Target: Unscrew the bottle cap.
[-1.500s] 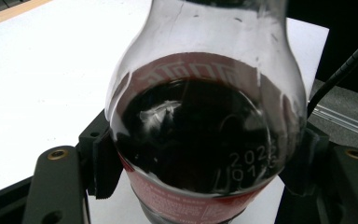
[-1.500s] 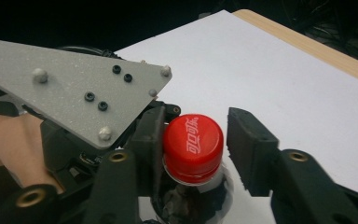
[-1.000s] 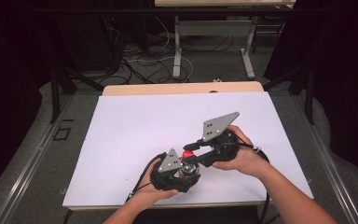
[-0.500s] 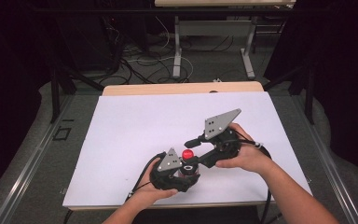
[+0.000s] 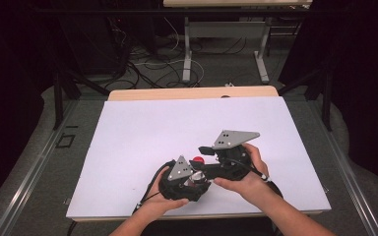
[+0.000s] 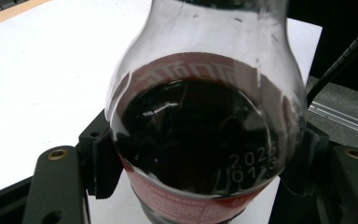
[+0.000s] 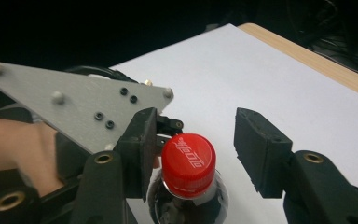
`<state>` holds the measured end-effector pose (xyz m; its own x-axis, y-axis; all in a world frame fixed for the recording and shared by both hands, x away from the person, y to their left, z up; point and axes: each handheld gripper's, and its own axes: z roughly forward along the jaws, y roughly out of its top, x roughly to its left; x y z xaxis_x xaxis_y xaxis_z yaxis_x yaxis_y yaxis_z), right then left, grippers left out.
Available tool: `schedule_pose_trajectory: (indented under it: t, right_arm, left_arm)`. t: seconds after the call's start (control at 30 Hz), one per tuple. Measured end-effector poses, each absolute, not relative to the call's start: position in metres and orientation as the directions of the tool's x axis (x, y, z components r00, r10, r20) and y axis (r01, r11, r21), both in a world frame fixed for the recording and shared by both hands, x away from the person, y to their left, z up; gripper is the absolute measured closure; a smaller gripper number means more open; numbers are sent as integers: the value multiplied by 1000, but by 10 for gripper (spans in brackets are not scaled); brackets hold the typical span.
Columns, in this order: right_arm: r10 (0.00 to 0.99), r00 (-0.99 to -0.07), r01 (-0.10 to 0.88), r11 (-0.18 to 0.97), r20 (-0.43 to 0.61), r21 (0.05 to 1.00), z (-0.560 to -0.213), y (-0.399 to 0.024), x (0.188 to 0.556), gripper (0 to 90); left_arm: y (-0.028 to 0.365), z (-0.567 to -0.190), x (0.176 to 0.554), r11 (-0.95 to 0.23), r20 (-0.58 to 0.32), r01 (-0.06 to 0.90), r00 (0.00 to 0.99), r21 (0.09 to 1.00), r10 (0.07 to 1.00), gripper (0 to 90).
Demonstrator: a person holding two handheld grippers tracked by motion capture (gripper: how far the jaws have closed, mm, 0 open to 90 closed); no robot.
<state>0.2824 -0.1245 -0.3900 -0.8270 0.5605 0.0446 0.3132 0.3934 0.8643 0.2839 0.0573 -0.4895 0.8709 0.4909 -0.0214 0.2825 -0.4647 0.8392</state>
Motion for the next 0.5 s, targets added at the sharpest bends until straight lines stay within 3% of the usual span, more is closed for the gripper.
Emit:
schedule_pose_trajectory:
  t: [0.17, 0.3, 0.5]
  right_arm:
    - [574, -819, 312, 408, 25, 858, -395, -121, 279, 604]
    - [568, -823, 287, 419, -2, 861, -395, -120, 277, 611]
    - [365, -930, 169, 498, -29, 850, -392, -130, 296, 614]
  left_arm:
    - [56, -490, 284, -456, -34, 298, 865, 839, 501, 295]
    - [56, -491, 284, -455, -25, 286, 866, 843, 499, 295]
    - [57, -489, 284, -468, -24, 282, 875, 838, 484, 295]
